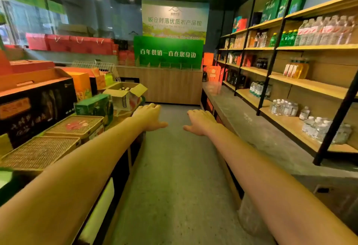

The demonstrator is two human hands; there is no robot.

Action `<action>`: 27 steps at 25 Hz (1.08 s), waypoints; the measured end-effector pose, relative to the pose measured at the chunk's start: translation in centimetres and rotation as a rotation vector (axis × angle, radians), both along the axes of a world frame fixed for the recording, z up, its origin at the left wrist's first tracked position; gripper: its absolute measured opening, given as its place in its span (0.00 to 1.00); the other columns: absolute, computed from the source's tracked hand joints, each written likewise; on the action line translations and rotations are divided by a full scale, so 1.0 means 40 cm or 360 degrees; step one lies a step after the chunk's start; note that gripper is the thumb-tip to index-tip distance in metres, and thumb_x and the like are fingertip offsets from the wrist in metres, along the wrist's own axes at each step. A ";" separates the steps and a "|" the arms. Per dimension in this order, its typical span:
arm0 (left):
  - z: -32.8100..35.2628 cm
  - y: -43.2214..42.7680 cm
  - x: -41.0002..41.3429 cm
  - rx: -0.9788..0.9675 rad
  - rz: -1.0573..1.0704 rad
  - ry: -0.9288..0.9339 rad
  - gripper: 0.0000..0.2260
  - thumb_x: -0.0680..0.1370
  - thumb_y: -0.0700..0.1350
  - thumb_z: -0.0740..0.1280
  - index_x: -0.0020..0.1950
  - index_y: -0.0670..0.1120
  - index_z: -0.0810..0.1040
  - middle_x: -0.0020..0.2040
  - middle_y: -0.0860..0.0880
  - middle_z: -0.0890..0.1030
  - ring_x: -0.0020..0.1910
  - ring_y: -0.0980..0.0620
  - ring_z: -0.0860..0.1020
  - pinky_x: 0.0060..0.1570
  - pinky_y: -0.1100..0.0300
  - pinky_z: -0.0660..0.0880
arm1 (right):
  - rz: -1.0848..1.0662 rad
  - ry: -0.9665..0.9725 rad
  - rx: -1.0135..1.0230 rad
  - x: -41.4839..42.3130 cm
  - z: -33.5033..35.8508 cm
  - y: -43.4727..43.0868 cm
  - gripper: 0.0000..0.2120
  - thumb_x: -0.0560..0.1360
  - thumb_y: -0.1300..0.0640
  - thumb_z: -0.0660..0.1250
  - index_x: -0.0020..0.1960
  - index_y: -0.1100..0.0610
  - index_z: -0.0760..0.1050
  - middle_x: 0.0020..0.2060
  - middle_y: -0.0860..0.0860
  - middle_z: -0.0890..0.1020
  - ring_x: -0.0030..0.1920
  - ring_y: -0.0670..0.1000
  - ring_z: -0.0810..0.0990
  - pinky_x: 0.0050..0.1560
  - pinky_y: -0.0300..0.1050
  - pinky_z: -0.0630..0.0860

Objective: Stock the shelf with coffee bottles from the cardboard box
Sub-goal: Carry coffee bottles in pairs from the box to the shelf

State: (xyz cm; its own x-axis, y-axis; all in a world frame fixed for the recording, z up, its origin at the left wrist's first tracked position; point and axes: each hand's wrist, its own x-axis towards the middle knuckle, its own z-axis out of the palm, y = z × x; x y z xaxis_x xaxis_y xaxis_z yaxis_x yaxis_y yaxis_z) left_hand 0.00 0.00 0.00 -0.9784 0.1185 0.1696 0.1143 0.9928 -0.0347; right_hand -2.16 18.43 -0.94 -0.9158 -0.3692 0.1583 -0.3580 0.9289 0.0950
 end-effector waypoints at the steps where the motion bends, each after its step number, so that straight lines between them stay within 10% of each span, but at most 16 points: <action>1: 0.017 -0.023 -0.069 0.0003 0.0001 -0.0012 0.32 0.75 0.62 0.62 0.71 0.43 0.62 0.69 0.42 0.68 0.67 0.42 0.69 0.65 0.48 0.66 | -0.0008 -0.0009 -0.0034 -0.069 0.010 -0.018 0.28 0.76 0.43 0.61 0.69 0.59 0.64 0.68 0.56 0.71 0.68 0.58 0.69 0.66 0.53 0.64; 27: 0.038 -0.161 -1.829 -0.0015 0.0157 -0.0116 0.33 0.76 0.61 0.61 0.74 0.43 0.59 0.71 0.42 0.66 0.68 0.43 0.67 0.66 0.49 0.65 | 0.0031 -0.0034 -0.0002 -1.877 0.063 -0.198 0.28 0.77 0.43 0.60 0.69 0.58 0.64 0.67 0.56 0.71 0.67 0.58 0.69 0.66 0.53 0.65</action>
State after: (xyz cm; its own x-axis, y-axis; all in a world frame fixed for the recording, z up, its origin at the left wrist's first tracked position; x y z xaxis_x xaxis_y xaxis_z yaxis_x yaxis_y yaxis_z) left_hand -73.14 -6.44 1.51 -0.9950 0.0221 0.0970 0.0184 0.9990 -0.0395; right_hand -77.25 10.51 1.58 -0.9117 -0.3865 0.1393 -0.3777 0.9219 0.0860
